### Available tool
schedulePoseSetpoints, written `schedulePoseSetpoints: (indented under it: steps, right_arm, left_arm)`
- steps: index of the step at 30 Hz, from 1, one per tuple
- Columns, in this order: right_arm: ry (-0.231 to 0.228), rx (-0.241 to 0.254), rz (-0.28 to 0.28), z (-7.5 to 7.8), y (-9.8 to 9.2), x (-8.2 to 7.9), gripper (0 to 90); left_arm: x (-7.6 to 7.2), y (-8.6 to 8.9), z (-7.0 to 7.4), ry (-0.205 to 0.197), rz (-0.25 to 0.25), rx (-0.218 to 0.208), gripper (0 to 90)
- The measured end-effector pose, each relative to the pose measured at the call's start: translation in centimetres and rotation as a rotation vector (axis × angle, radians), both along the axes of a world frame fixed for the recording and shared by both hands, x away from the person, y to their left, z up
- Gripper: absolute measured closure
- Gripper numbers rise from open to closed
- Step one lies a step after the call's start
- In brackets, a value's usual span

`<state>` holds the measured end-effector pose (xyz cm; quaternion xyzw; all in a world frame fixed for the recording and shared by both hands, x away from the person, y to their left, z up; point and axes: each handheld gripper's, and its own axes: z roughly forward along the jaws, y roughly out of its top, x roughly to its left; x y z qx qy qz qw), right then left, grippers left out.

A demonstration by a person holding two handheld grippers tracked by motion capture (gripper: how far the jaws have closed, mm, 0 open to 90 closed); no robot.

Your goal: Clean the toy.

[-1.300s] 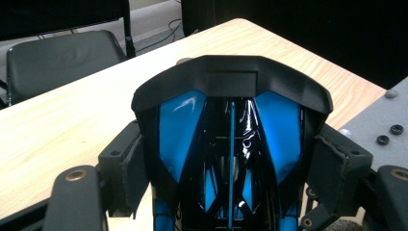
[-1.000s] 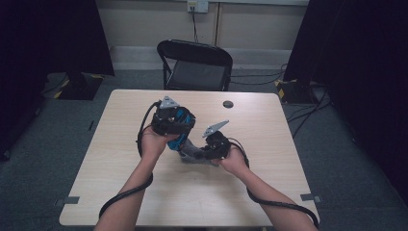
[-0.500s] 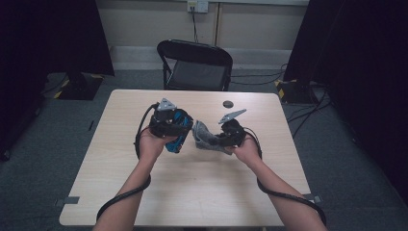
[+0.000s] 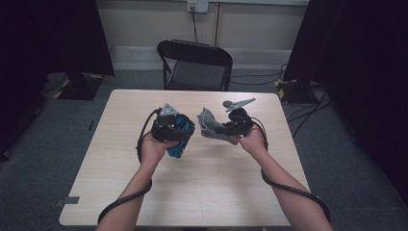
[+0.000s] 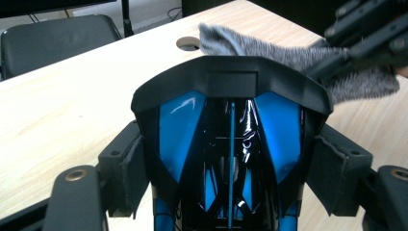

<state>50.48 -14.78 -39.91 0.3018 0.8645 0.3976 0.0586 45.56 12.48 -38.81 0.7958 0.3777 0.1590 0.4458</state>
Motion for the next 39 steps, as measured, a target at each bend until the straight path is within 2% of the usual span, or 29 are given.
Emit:
schedulePoseSetpoints:
  steps: [14,21,30,39]
  right_arm:
    - [-0.047,0.001,-0.013,3.0,0.9,0.6,78.8]
    - [-0.048,0.030,0.013,3.2,2.2,0.4,78.7]
    - [-0.037,0.057,0.071,2.8,3.8,-0.5,78.7]
    - [-0.023,0.053,0.069,2.1,4.0,-0.6,78.8]
  left_arm:
    - [-0.5,-0.6,-0.9,0.016,-0.024,0.011,25.5]
    - [-0.6,-1.3,-1.4,0.022,-0.033,0.002,25.5]
    - [-0.4,-1.8,-1.2,0.021,-0.041,0.009,25.5]
    - [-0.4,-1.9,-0.9,0.012,-0.036,0.013,25.5]
